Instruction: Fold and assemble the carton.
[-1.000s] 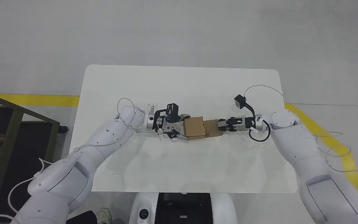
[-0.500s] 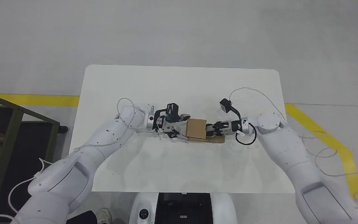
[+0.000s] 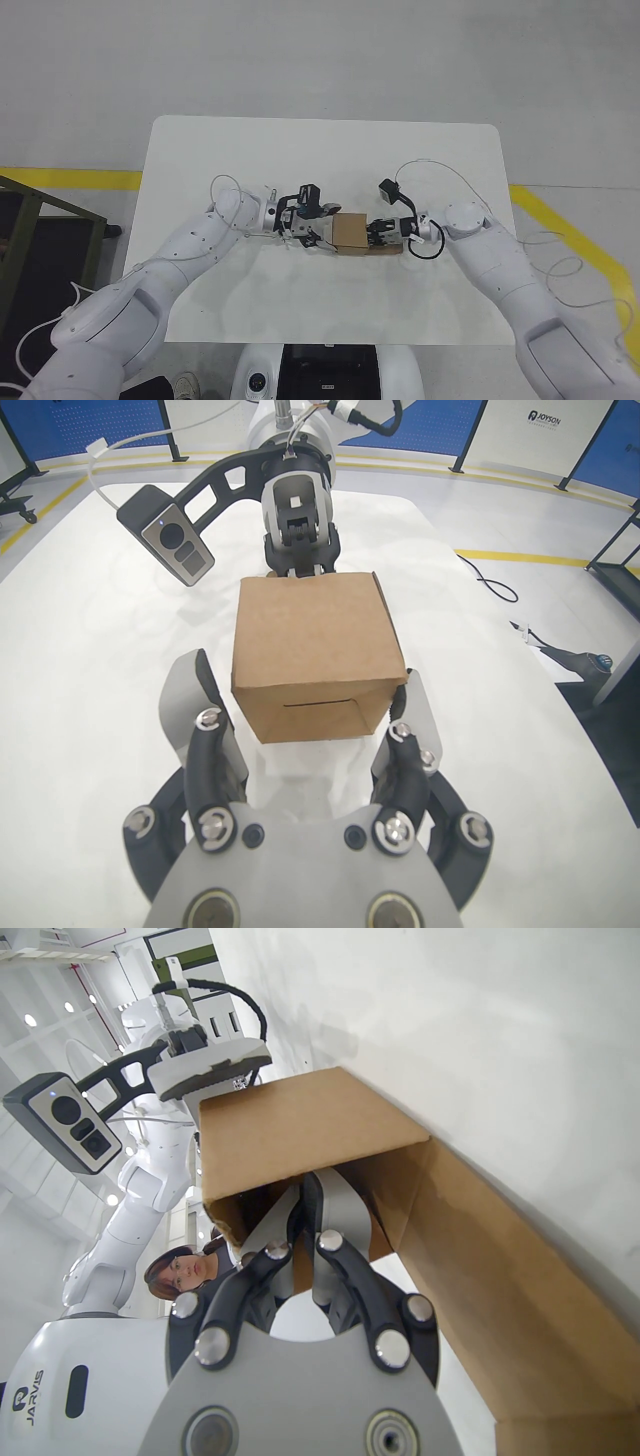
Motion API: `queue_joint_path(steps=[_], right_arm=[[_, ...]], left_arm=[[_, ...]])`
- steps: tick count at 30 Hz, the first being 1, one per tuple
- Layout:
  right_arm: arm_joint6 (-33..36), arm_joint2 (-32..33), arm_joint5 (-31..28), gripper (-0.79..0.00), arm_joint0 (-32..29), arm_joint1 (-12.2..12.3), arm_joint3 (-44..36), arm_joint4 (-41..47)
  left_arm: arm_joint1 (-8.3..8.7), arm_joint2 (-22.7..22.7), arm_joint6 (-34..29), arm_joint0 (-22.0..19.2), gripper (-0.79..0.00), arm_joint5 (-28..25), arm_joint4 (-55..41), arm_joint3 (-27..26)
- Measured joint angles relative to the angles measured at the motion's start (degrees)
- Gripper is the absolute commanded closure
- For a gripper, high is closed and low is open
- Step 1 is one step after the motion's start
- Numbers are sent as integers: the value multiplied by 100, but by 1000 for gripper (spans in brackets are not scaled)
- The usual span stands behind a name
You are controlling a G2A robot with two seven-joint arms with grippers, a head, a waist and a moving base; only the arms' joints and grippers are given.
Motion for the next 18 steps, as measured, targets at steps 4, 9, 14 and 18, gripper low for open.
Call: queue_joint_path(steps=[4, 9, 14, 18], right_arm=[[-84, -7, -6, 0, 22, -51, 115, 67], [-81, -7, -46, 0, 44, -89, 210, 78], [-85, -3, -69, 0, 52, -118, 256, 74], [-108, 6, -71, 0, 54, -141, 280, 71]], left_arm=[[-15, -5, -48, 4, -686, 37, -31, 15], [-9, -43, -83, 31, -785, 87, -71, 21], [31, -95, -77, 90, -785, 44, -90, -18], [58, -114, -122, 172, -785, 3, -97, -150]])
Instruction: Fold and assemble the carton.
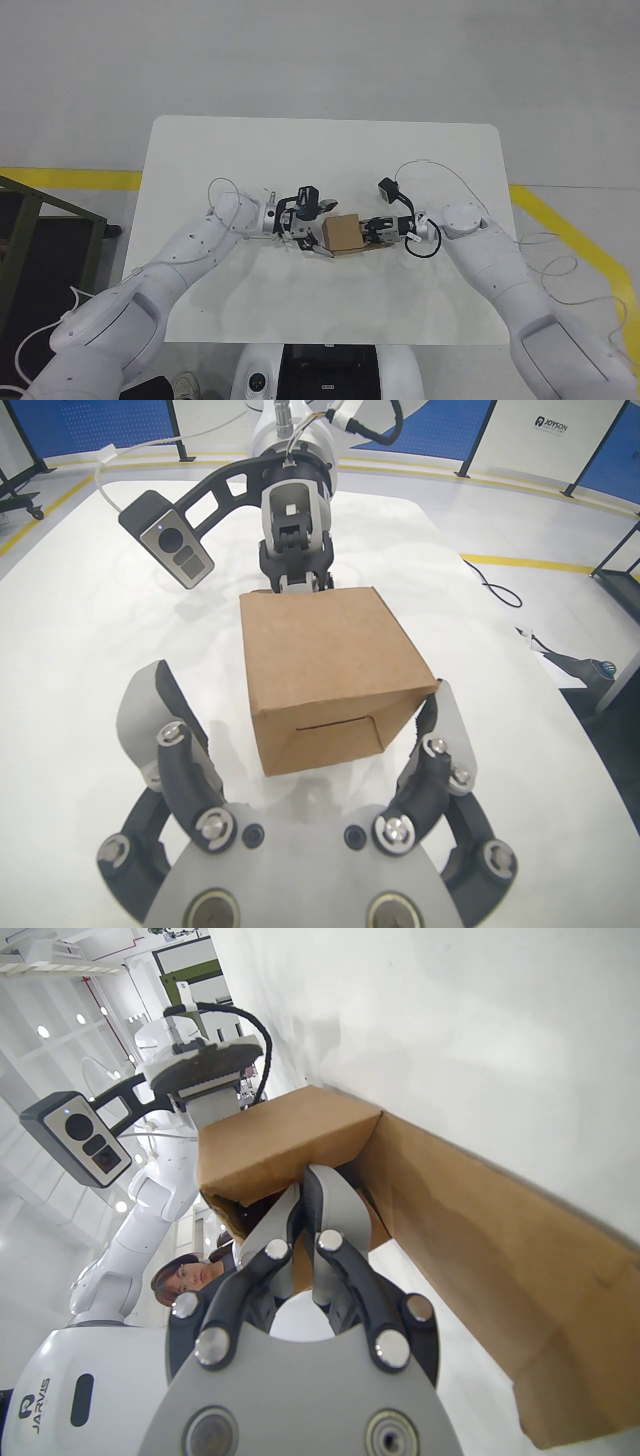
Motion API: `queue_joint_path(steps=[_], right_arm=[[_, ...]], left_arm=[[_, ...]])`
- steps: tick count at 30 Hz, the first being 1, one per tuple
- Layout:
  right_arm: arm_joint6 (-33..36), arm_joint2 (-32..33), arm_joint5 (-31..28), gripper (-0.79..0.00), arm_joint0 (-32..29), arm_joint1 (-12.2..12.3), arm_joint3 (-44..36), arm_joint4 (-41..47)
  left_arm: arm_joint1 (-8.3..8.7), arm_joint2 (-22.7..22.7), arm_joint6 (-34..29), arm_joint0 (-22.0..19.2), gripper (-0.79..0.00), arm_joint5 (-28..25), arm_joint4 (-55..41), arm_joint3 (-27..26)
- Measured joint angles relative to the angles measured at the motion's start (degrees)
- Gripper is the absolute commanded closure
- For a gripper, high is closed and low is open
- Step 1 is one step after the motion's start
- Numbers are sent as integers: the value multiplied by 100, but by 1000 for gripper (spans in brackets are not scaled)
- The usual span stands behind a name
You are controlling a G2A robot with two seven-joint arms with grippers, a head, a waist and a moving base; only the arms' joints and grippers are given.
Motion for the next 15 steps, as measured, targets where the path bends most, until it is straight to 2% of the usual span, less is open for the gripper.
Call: queue_joint_path(steps=[5, 15], right_arm=[[-15, 19, 2, 0, 1, -19, 21, -5], [-14, 20, 10, 0, 4, -70, 18, -52]], left_arm=[[38, -44, -57, 89, -785, 17, 0, -121], [242, -376, -147, 351, -785, 67, -113, -318]])
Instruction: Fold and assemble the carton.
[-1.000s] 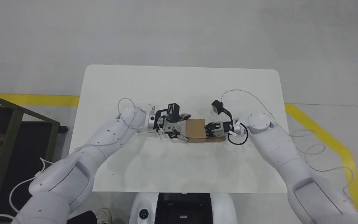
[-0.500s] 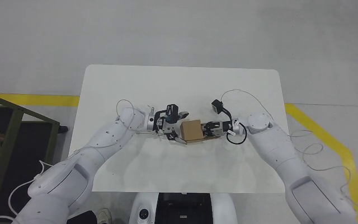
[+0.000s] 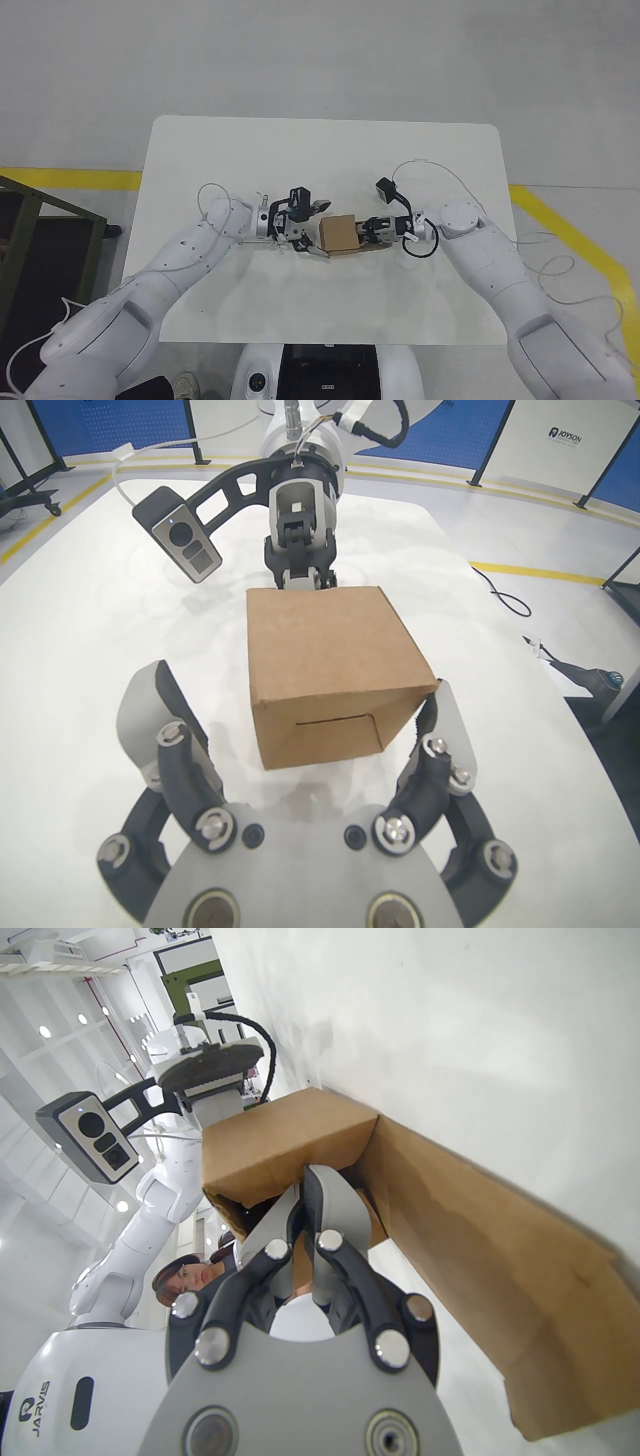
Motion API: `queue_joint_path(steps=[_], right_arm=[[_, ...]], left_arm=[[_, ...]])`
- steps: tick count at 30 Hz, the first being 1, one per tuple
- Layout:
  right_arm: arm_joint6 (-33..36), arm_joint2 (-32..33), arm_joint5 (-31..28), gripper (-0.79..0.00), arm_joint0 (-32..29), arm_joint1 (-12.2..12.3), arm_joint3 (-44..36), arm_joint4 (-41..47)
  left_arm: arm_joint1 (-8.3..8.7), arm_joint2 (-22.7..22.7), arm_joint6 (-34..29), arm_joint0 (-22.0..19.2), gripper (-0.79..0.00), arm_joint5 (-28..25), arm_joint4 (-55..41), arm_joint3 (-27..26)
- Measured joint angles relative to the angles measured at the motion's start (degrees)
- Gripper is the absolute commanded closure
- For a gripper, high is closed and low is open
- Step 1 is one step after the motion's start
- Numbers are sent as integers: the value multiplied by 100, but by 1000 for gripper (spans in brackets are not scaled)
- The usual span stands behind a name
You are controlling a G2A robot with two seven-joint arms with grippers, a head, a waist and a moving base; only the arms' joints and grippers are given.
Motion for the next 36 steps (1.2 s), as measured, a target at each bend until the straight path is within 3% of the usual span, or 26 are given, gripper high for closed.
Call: queue_joint_path(steps=[12, 21, 27, 36], right_arm=[[-69, 64, -9, 0, 2, -29, 34, -43], [-65, 171, -19, 0, -12, -3, -1, -97], [-79, 258, -6, 0, -20, 23, -10, -131], [-85, 357, 4, 0, -36, 50, -57, -180]], left_arm=[[261, -552, -467, 472, -785, 176, -376, -477], [270, -888, -1161, 430, -785, 322, -967, -538], [353, -936, -1235, 526, -785, 34, -685, -573], [456, -1040, -879, 607, -785, 49, -288, -784]])
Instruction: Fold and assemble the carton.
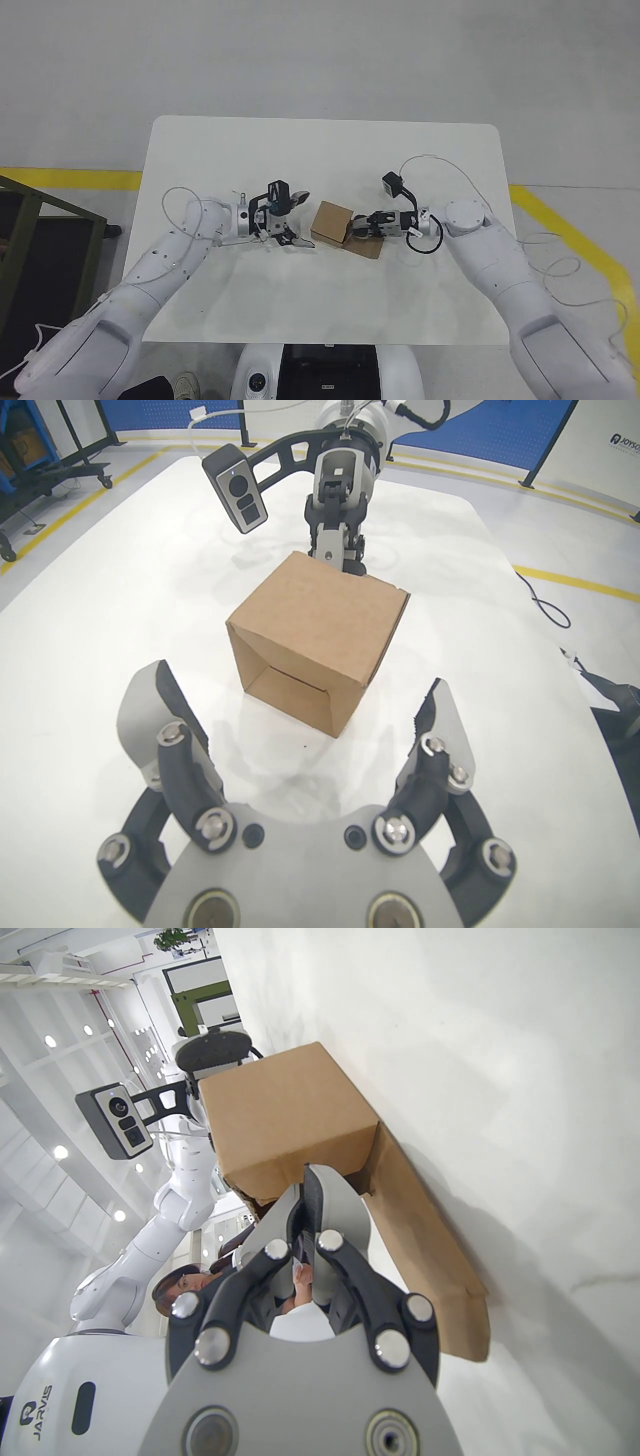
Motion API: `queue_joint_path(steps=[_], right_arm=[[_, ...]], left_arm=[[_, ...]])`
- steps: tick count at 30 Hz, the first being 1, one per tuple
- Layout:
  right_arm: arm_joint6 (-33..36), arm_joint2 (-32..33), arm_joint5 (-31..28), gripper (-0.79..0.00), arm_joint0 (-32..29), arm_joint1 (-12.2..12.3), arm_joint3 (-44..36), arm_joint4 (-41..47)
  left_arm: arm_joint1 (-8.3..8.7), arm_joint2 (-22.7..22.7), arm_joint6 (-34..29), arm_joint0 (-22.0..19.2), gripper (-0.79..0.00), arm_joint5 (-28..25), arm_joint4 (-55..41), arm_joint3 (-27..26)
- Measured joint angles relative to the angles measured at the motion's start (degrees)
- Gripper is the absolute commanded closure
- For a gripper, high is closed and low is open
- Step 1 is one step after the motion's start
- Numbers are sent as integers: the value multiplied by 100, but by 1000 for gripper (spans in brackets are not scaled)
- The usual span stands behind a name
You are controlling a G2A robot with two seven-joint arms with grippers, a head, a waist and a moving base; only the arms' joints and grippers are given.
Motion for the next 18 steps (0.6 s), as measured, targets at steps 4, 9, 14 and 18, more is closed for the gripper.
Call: queue_joint_path(steps=[4, 9, 14, 18], right_arm=[[18, 70, -31, 0, 0, 28, 10, -25], [66, 189, -102, 0, -27, 84, -6, -55], [93, 304, -146, 0, -82, 141, -43, -77], [83, 435, -152, 0, -135, 204, -66, -87]], left_arm=[[-44, 128, 148, -170, -785, -71, 186, 57], [-157, 425, 435, -542, -785, -218, 517, 357], [-276, 747, 808, -880, -785, -265, 885, 698], [-388, 1033, 1148, -1108, -785, -267, 1151, 988]])
